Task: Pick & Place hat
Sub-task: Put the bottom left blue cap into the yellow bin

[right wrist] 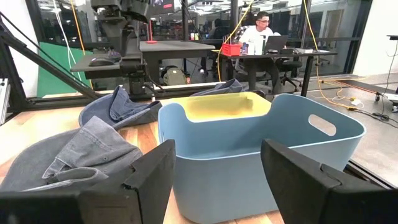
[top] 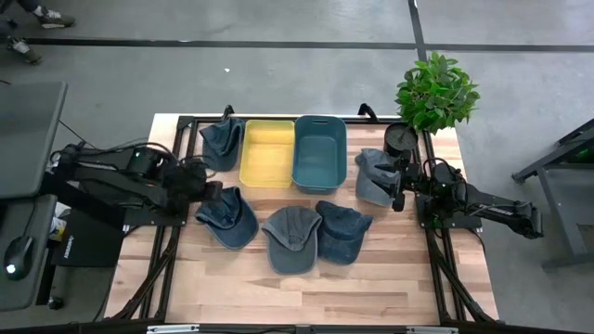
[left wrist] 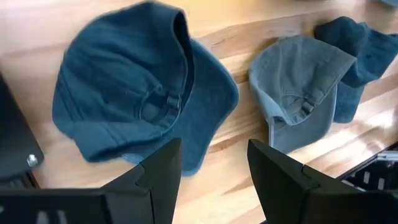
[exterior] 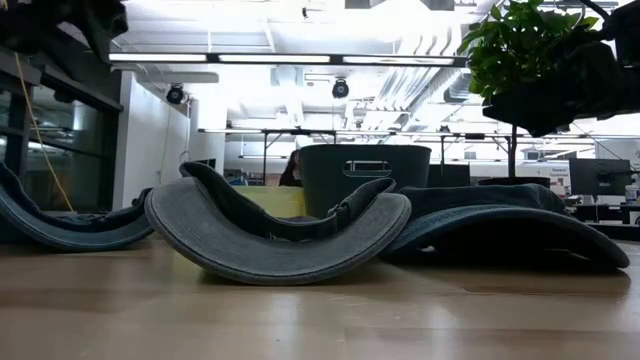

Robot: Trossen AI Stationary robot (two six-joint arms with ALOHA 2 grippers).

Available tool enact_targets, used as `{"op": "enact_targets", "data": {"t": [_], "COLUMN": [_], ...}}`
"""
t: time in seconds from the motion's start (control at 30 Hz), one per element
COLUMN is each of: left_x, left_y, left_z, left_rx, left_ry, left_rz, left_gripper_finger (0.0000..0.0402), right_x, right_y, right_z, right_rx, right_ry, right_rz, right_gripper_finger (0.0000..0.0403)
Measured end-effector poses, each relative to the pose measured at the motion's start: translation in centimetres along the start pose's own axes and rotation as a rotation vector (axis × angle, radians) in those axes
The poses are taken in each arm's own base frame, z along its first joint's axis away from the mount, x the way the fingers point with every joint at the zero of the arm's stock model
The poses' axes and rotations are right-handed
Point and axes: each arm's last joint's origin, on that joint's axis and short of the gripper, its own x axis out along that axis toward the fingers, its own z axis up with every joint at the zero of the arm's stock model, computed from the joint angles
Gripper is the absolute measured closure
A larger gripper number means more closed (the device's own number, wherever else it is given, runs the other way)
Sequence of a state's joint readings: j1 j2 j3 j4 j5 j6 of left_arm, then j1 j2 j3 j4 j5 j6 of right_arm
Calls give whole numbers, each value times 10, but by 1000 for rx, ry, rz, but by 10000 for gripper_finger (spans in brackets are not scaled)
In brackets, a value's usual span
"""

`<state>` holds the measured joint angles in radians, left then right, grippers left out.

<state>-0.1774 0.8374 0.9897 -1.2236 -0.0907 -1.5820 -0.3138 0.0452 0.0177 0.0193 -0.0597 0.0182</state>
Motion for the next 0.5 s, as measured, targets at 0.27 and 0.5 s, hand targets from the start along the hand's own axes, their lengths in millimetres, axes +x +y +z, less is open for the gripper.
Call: {"op": "enact_targets", "data": {"t": [0.27,0.5], "left_x": [14,30], "left_y": [-8,-15], "left_z": [-31,-52], "left_rx": [-91,-129], "left_ry": [3,39], "left_rz": [80,168], "left_gripper_finger": [221,221], "right_x": [0,0], "right_y": [0,0], "right_z": [0,0], "right_rx": [0,0], "right_ry": [0,0], "right_rz": [0,0], "right_gripper_finger": [171,171]}}
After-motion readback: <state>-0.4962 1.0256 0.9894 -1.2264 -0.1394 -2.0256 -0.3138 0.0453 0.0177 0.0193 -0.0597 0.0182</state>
